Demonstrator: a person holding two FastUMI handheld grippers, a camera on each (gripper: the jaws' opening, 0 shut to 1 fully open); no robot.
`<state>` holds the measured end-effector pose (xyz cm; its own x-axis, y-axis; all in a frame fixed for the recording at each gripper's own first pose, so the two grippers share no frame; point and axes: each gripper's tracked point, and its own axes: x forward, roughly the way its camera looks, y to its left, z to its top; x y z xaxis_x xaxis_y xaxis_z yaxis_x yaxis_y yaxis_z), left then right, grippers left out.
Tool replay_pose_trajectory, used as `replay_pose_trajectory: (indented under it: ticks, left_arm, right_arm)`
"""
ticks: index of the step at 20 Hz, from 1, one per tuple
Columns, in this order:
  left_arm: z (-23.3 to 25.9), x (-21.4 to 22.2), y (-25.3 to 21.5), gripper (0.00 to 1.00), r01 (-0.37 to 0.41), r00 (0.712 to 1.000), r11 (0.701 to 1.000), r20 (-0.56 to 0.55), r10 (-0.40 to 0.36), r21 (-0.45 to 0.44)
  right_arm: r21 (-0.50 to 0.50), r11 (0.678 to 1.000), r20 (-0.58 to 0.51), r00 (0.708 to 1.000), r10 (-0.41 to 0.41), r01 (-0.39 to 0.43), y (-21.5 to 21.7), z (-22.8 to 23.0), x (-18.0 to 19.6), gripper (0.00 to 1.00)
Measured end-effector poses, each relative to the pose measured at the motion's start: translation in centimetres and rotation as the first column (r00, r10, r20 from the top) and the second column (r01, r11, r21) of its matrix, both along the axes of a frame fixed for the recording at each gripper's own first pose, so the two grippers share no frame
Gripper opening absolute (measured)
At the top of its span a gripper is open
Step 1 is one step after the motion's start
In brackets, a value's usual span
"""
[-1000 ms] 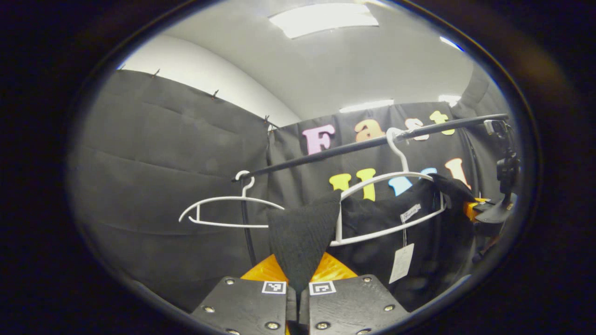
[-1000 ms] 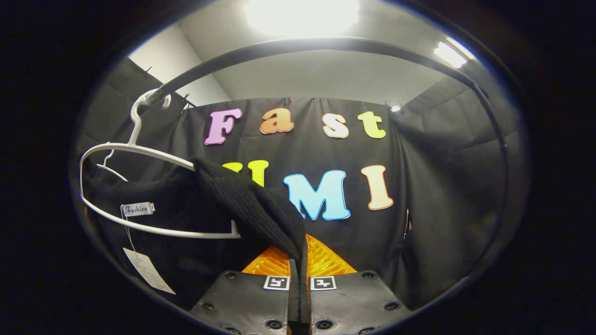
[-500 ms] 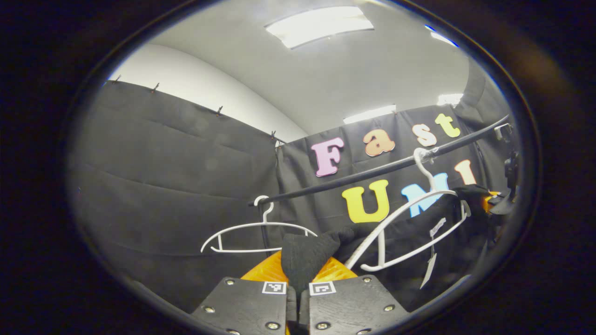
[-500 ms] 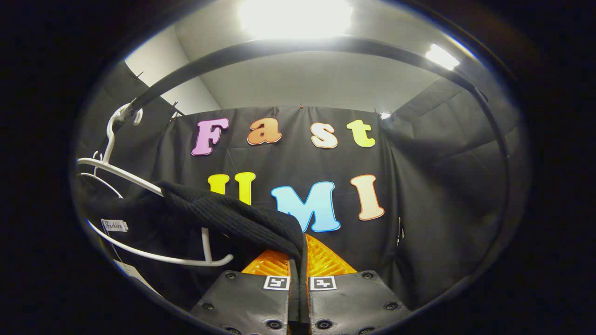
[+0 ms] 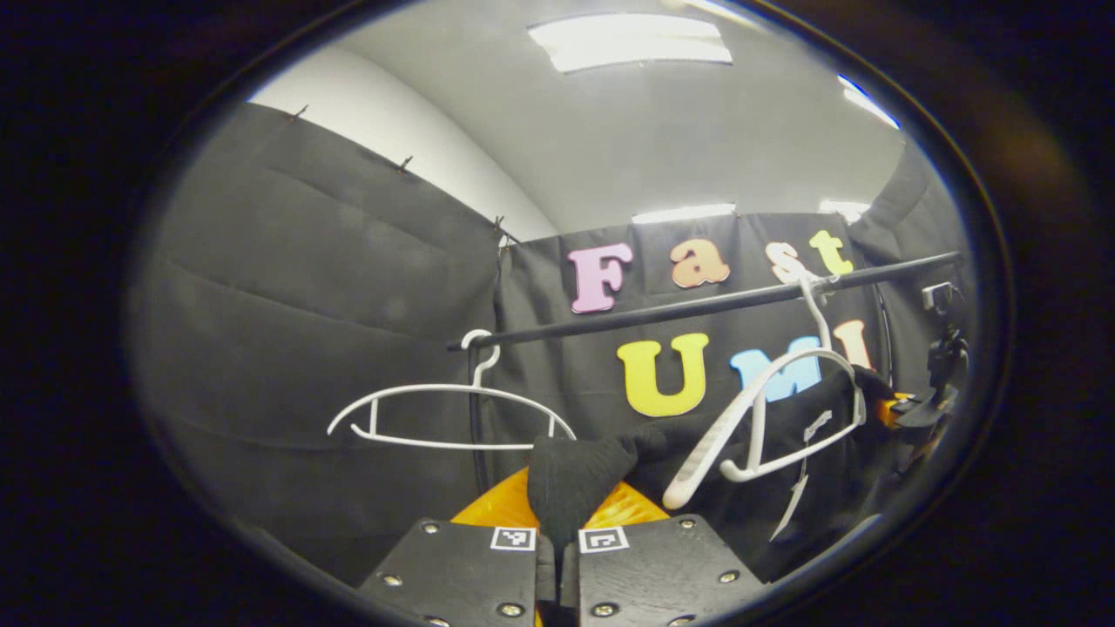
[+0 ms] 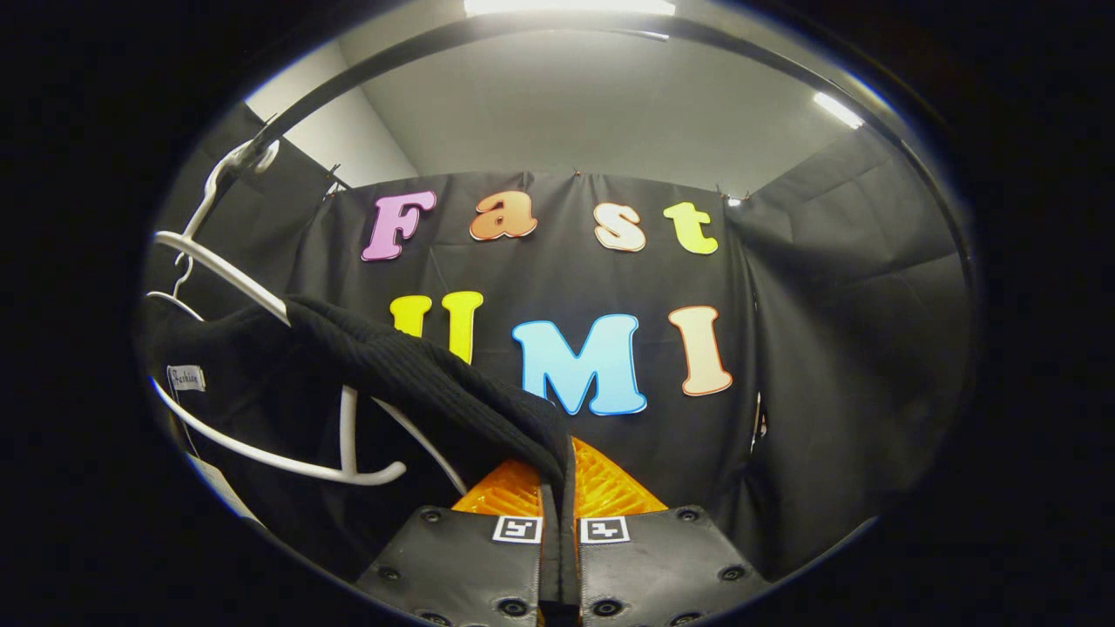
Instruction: Grasp the clothes on the hanger with both hands and then place them into the laundry hamper below.
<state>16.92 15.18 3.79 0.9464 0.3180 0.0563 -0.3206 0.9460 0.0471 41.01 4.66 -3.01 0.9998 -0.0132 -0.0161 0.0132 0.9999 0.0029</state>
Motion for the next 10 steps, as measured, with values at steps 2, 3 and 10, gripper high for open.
replay_pose_trajectory:
  ticks: [2, 3, 10]
  left_arm:
    - [-1.1, 0.0, 0.4, 0.03, 0.022, 1.000, 0.999, -0.015, -0.022, -0.026]
    - [-1.8, 0.1, 0.8, 0.03, 0.034, 0.999, 0.999, -0.022, -0.035, -0.033]
    - [-4.5, 2.2, -0.3, 0.03, 0.093, 0.994, 0.995, -0.057, -0.096, -0.047]
  right_arm:
    - [0.026, 0.999, -0.039, 0.999, 0.021, -0.020, 0.2, -1.0, 0.3, 0.02]
    - [0.047, 0.998, -0.064, 0.997, 0.032, -0.029, 0.4, -1.7, 0.5, 0.02]
    - [0.155, 0.988, -0.240, 0.970, 0.033, 0.004, -0.5, -7.0, 0.7, 0.02]
